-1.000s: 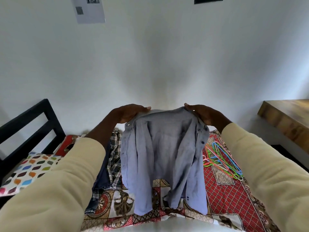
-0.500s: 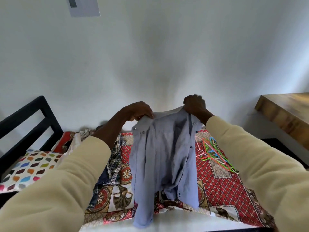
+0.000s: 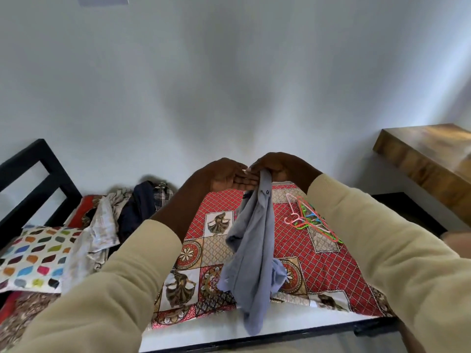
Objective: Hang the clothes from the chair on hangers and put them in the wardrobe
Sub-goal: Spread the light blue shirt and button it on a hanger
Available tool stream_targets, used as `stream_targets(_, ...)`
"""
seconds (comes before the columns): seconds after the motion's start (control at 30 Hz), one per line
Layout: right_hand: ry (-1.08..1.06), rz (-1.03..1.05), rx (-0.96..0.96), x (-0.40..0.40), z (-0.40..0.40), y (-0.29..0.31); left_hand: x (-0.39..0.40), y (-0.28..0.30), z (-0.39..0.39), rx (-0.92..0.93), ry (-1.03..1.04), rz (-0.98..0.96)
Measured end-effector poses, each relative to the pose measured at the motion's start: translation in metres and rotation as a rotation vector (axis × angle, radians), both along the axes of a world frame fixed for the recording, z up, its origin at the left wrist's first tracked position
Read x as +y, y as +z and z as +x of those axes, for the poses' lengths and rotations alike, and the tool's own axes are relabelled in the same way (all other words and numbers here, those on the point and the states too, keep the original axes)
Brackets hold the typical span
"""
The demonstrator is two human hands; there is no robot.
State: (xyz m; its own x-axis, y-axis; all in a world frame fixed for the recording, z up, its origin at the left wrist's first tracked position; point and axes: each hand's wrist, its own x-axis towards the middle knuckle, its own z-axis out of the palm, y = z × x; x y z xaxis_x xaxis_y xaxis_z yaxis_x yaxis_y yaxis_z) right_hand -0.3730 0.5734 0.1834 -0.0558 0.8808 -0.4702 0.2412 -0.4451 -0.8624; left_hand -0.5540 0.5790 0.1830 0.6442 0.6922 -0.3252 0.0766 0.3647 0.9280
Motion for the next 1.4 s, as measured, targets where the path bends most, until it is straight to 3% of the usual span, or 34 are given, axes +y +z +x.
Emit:
stream_targets(0.03, 0.001, 0.065, -0.096, -0.002, 0.001, 0.001, 0.004, -0.002, -0.004, 0.057, 0.064, 0.044)
stream_targets(0.1, 0.027, 0.187, -0.221, -0.008, 0.004, 0.009, 0.016, -0.014, -0.012, 0.301, 0.120, 0.348)
stream_targets(0.17, 0.111, 0.294, -0.274, -0.014, 0.008, 0.024, 0.015, -0.026, -0.011, 0.495, 0.000, 0.645)
stream_targets(0.23, 0.196, 0.371, -0.277, -0.017, 0.010, 0.040, 0.011, -0.036, -0.002, 0.453, -0.093, 0.752)
stream_targets(0.4, 0.203, 0.478, -0.213, -0.018, 0.021, 0.070, 0.005, -0.039, 0.017, 0.218, 0.027, 0.834)
stream_targets(0.53, 0.189, 0.460, -0.077, -0.026, 0.027, 0.086, 0.002, -0.011, 0.023, -0.132, -0.078, 0.447)
stream_targets(0.57, 0.191, 0.450, -0.024, -0.029, 0.028, 0.092, 0.005, -0.003, 0.025, -0.136, -0.109, 0.438)
stream_targets(0.63, 0.244, 0.423, -0.034, -0.035, 0.034, 0.106, 0.011, 0.008, 0.028, 0.007, -0.188, 0.569)
stream_targets(0.7, 0.312, 0.436, -0.309, -0.036, 0.042, 0.115, 0.019, 0.015, 0.028, 0.118, -0.196, 0.662)
stream_targets(0.77, 0.297, 0.511, -0.663, -0.035, 0.048, 0.118, 0.026, 0.022, 0.021, 0.105, -0.131, 0.659)
stream_targets(0.87, 0.238, 0.596, -0.799, -0.035, 0.053, 0.114, 0.036, 0.034, 0.011, 0.167, 0.007, 0.805)
stream_targets(0.97, 0.166, 0.714, -1.009, -0.033, 0.055, 0.102, 0.040, 0.047, 0.004, 0.294, -0.009, 0.963)
stream_targets(1.13, 0.025, 0.951, -1.355, -0.035, 0.046, 0.076, 0.038, 0.057, -0.021, 0.717, -0.203, 1.104)
stream_targets(1.3, -0.002, 0.921, -1.271, -0.040, 0.039, 0.062, 0.042, 0.049, -0.038, 0.805, -0.322, 1.001)
stream_targets(1.4, -0.123, 1.024, -1.366, -0.038, 0.033, 0.049, 0.046, 0.046, -0.047, 1.122, -0.244, 1.202)
